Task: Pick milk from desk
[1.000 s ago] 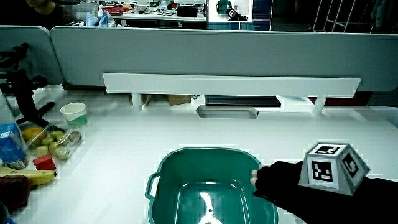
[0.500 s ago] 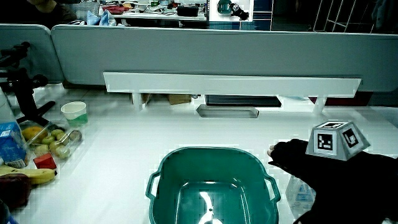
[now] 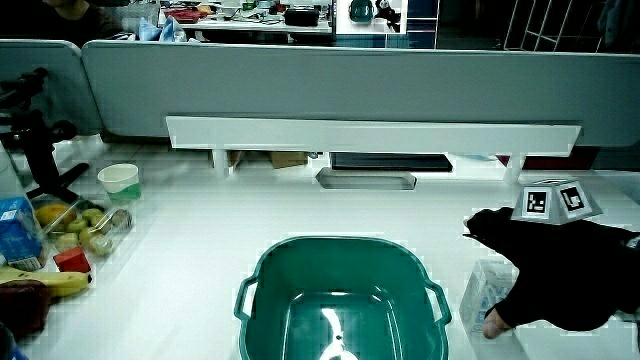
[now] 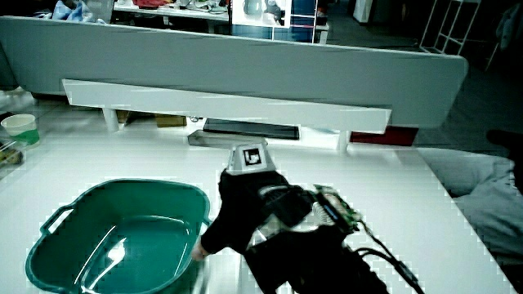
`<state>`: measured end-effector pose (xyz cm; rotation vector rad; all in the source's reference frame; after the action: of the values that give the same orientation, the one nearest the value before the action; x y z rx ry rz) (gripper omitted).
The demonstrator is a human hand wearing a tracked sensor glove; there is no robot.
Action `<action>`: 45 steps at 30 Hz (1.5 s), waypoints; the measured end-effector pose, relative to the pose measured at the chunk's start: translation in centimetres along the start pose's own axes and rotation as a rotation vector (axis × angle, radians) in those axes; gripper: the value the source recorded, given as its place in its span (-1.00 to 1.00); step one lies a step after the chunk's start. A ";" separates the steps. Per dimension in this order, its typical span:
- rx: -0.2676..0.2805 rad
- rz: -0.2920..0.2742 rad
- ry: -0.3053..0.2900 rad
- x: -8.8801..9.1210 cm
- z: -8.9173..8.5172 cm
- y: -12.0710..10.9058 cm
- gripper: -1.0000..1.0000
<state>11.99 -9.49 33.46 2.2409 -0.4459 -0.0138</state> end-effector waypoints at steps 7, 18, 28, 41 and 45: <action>-0.037 -0.068 0.021 2.4 -0.7 2.0 0.00; -0.082 -0.121 0.022 3.8 -1.8 3.9 0.00; -0.096 -0.130 0.036 5.0 -2.4 4.8 0.10; -0.050 -0.100 0.061 5.2 -2.2 5.0 0.52; -0.043 -0.093 0.075 5.5 -2.1 5.1 0.65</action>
<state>15.85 -12.68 39.41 2.2100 -0.2982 0.0120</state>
